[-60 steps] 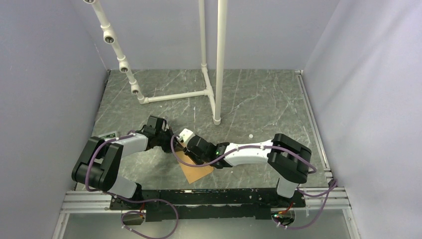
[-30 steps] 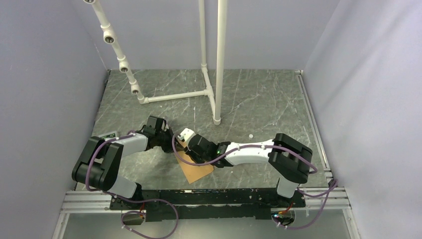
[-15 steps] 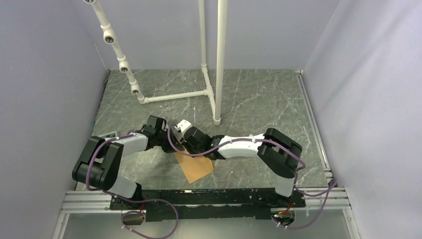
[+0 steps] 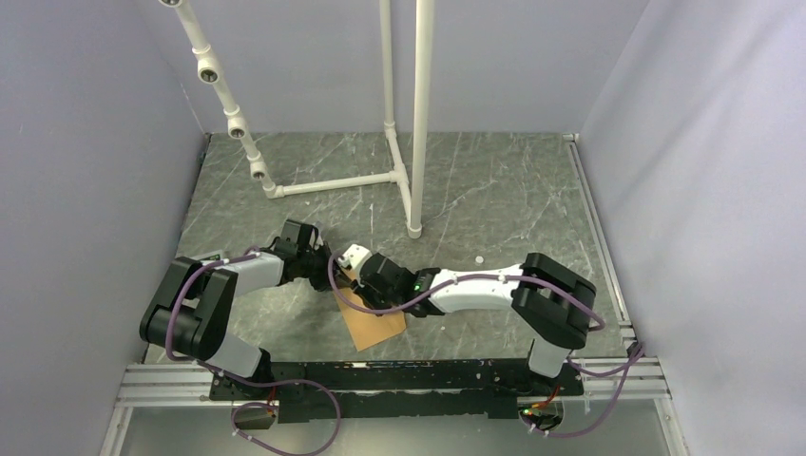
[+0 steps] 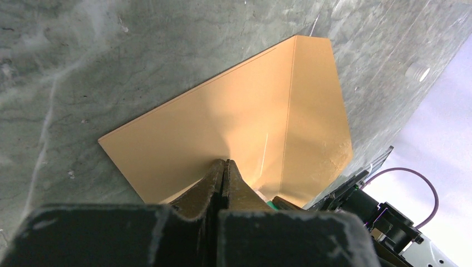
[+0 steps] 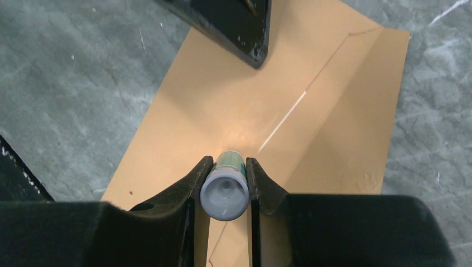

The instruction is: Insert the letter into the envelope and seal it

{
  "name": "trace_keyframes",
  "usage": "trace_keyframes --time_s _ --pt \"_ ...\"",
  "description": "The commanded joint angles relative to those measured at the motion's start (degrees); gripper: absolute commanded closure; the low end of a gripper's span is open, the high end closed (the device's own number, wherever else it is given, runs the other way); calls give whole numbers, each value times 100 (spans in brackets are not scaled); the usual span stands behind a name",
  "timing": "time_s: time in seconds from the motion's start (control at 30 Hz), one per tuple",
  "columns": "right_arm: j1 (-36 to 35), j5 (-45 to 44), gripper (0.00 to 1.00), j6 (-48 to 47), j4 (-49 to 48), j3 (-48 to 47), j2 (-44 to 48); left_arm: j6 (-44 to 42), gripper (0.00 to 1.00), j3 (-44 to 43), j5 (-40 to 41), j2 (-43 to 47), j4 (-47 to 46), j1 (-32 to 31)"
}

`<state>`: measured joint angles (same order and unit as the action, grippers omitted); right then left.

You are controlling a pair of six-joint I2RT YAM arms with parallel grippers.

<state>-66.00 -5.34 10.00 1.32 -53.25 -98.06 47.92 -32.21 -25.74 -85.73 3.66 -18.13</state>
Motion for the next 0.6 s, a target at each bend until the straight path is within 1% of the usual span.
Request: trace_keyframes --time_s 0.0,0.13,0.23,0.33,0.43,0.57 --pt "8 30 100 -7 397 -337 -610 -153 98 81 574 -217 374 -24" --pt "153 -831 100 243 684 -903 -1020 -152 98 111 596 -158 383 -16" --pt "185 -947 100 267 736 -999 -851 -154 98 143 611 -107 382 -15" --pt "161 -745 100 203 815 -831 -605 -170 98 127 611 -122 390 -11" --pt "-15 -182 100 -80 573 -295 -152 -177 98 113 605 -149 361 -6" --pt "-241 250 100 -258 564 148 108 -177 97 99 588 -203 322 2"
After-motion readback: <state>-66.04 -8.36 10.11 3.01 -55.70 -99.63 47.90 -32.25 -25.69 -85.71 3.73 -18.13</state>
